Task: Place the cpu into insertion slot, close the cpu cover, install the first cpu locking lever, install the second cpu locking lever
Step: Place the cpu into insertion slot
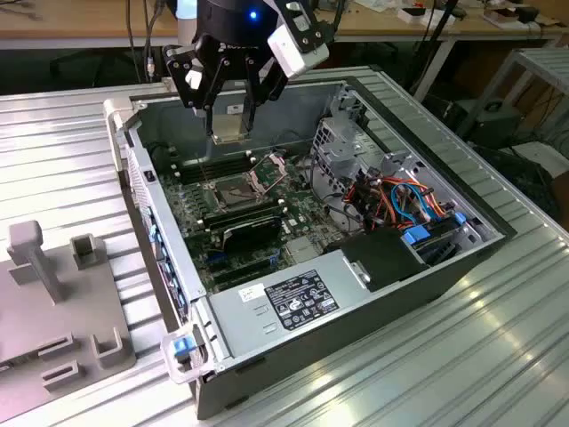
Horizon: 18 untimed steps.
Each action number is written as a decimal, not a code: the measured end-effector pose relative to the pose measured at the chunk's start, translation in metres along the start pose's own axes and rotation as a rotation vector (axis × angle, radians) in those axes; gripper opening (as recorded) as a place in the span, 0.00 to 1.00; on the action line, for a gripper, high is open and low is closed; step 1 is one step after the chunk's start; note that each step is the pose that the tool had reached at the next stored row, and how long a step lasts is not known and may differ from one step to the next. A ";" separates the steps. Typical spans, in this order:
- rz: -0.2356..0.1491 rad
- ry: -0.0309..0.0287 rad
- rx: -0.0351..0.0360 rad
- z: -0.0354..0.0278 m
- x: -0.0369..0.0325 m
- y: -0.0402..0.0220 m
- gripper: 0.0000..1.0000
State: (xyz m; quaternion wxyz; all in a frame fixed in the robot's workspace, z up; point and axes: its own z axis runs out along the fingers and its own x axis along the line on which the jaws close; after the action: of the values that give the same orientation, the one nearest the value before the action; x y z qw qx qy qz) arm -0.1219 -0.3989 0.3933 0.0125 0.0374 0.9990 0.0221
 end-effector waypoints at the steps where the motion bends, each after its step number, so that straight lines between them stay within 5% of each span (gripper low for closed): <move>1: 0.000 0.0000 -0.0001 0.0000 0.0000 0.0000 0.55; 18: 0.001 0.0000 0.0001 0.0000 -0.0011 0.0005 0.55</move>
State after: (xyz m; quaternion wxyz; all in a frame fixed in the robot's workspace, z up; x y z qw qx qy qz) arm -0.1207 -0.3984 0.3933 0.0125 0.0380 0.9990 0.0221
